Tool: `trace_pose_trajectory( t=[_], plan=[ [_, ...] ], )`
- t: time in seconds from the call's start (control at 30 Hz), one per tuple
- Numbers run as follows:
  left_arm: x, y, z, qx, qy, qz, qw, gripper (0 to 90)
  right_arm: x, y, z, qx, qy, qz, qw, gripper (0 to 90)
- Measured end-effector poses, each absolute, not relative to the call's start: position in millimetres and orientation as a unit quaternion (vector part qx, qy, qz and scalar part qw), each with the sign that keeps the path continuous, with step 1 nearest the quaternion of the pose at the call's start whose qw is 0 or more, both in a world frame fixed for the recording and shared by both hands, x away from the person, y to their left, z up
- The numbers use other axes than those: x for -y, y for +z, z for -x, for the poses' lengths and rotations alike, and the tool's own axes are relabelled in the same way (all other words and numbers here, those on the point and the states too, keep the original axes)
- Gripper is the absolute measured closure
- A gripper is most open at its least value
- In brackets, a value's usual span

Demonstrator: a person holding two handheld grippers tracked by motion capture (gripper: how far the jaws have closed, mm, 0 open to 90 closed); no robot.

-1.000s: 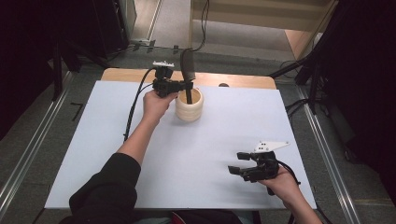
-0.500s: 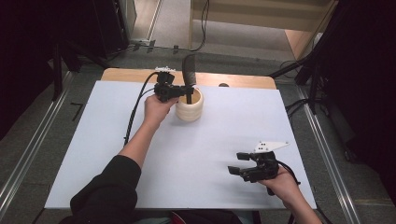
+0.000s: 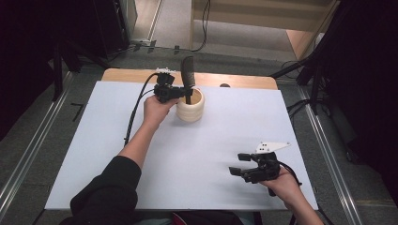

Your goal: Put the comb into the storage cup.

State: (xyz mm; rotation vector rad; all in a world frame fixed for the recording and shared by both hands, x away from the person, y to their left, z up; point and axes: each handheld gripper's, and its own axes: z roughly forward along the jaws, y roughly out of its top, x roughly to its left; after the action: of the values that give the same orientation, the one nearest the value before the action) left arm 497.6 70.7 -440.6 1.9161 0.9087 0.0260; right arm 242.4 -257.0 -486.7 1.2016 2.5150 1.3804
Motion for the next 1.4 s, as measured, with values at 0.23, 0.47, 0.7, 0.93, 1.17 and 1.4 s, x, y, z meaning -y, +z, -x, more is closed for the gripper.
trace_pose_trajectory(
  t=[0.23, 0.47, 0.7, 0.93, 1.17, 1.4],
  plan=[
    [-70, -441, -497, -0.369, 0.011, -0.794, 0.483, 71.7, 258, -486, -243, -0.807, 0.445, -0.388, 0.014, 24.3],
    [-71, -437, -495, -0.365, 0.014, -0.795, 0.484, 66.3, 257, -486, -242, -0.808, 0.446, -0.385, 0.014, 24.3],
    [-75, -428, -492, -0.371, 0.013, -0.790, 0.487, 53.5, 257, -486, -242, -0.808, 0.446, -0.385, 0.015, 24.3],
    [-83, -421, -491, -0.387, 0.026, -0.791, 0.473, 43.6, 257, -485, -242, -0.807, 0.447, -0.386, 0.014, 24.3],
    [-95, -422, -493, -0.399, 0.017, -0.792, 0.462, 39.7, 257, -485, -242, -0.808, 0.446, -0.385, 0.014, 24.3],
    [-105, -422, -490, -0.401, 0.007, -0.790, 0.464, 38.0, 258, -486, -242, -0.808, 0.445, -0.385, 0.015, 24.3]
  ],
)
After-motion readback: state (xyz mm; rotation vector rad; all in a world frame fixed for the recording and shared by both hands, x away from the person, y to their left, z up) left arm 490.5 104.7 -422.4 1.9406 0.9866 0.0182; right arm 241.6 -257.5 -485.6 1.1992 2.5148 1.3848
